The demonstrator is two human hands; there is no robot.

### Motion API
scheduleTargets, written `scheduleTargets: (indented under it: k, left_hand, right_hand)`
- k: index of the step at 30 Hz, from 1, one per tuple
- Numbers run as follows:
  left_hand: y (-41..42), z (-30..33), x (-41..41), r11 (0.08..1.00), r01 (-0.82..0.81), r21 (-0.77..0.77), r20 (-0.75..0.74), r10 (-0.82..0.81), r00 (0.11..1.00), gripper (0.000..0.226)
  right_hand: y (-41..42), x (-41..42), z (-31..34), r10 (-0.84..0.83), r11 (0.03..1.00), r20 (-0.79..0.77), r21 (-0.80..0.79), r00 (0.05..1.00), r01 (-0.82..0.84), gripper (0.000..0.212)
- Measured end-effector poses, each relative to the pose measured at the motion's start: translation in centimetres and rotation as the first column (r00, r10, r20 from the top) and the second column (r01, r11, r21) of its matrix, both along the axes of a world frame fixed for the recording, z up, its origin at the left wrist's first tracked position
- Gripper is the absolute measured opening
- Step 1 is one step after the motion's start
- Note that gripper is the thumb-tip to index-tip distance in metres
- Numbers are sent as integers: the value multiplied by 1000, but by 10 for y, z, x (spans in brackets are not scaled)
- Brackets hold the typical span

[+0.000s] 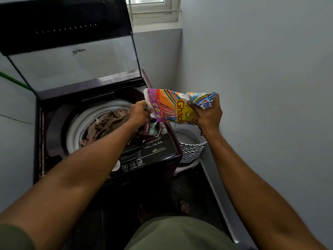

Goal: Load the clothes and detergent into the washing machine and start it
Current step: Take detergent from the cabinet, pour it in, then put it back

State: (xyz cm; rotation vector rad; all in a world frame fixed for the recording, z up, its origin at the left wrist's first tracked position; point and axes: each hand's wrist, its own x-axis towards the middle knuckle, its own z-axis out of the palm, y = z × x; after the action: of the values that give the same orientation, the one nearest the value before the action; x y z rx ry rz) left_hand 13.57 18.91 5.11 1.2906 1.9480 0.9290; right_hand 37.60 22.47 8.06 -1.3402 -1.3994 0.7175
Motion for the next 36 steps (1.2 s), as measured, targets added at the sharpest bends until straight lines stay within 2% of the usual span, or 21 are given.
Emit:
scheduleTargets:
  k: [4,9,13,17,20,27,36]
  left_hand:
    - [0,0,0,1000,18,9,24,-18,1000,27]
    - [3,-2,-3,1000,-25,-5,-60,25,998,14]
    - [4,-4,-6,999,-28,-38,-59,26,998,14]
    - [2,-2,-3,999,-31,-4,-36,31,999,19]
    - [1,-1,-2,1000,-20,8,-28,20,999,24]
    - [5,0,-2,1000,30,-3,-39,-30,999,15]
    - [3,4,-4,995,87,-50,-78,-91,993,20]
  right_hand:
    - [2,1,1,7,1000,19,9,1000,-7,64]
    - [4,0,1,13,1000,23,27,1000,-13,63]
    - [4,0,0,31,999,26,27,999,-31,63]
    - [3,-2,0,24,999,29,27,999,-24,61]
    - [3,-1,1,28,999,39,29,999,-29,59]
    - [6,7,6,8,1000,40,15,999,-8,64]
    - [3,9,8,1,999,16,-45,1000,-1,62]
